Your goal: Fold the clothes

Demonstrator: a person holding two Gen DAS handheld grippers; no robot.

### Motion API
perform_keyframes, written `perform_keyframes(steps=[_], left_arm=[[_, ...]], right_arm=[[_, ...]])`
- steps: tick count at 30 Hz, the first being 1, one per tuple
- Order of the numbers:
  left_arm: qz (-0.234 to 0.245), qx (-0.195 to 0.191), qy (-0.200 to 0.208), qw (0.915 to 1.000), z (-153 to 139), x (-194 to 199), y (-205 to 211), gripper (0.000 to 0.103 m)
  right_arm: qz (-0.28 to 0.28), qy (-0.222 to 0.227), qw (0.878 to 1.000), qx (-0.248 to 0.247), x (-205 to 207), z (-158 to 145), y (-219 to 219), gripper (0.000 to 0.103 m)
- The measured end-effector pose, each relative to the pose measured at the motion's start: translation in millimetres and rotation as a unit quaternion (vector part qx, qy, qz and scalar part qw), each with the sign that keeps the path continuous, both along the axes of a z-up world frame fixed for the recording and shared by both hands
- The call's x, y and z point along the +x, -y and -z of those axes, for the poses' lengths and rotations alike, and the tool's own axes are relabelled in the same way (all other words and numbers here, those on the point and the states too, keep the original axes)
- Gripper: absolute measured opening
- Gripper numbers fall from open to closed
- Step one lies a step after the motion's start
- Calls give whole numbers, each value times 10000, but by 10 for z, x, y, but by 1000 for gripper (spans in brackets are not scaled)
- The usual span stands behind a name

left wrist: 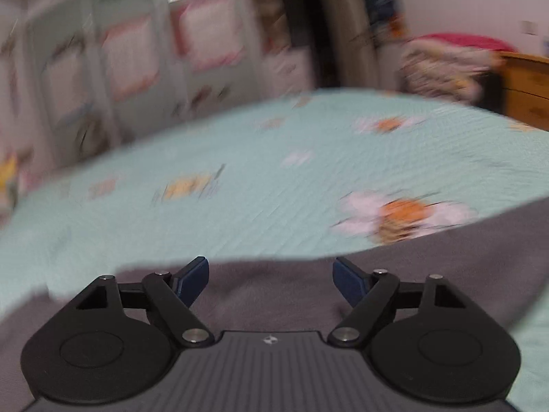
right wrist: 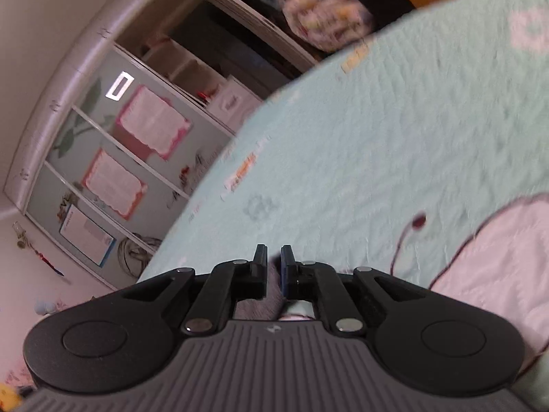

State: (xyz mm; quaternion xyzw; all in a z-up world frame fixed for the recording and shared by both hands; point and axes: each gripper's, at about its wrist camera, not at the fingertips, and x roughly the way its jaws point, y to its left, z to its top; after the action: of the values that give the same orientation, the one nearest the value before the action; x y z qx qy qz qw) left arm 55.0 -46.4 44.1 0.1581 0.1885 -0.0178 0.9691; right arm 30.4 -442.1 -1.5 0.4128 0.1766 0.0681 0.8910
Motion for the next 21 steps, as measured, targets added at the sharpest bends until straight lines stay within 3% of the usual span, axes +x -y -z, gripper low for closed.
perform_keyframes(steps=[2,5,8,10,13,14,16,19,21], left_arm=[[854,535,260,9946,-17,-282,350,82],[2040,1166,233,9717,56,-524,865,83],[2380,1167,-34,9642,117,-426,1157,73],[2410,878,-340,9660,127,-241,1224,59],[2194,-76,-797,9724,66,106,1126,59],[2094,-142,-895,9736,78,199,1118,59],[1900,-151,-1078,9757,123,384,1118,60],[1857,-304,-1411,9719,175,579,1118,62],[1865,-568,-1596,9677,156,661,1093,65]], right_arm=[[-417,336,9985,-77,-27,-91,-66,8],[-988,432,9941,68,33,-92,-216,8],[-1343,322,9903,126,109,-53,-338,8],[-1302,226,9912,100,126,-40,-326,9],[-1241,154,9919,201,139,-10,-270,19],[-1237,142,9920,222,145,-7,-256,25],[-1236,122,9919,251,156,-3,-235,26],[-1245,83,9919,217,168,8,-252,26],[-1202,10,9925,233,189,41,-242,36]])
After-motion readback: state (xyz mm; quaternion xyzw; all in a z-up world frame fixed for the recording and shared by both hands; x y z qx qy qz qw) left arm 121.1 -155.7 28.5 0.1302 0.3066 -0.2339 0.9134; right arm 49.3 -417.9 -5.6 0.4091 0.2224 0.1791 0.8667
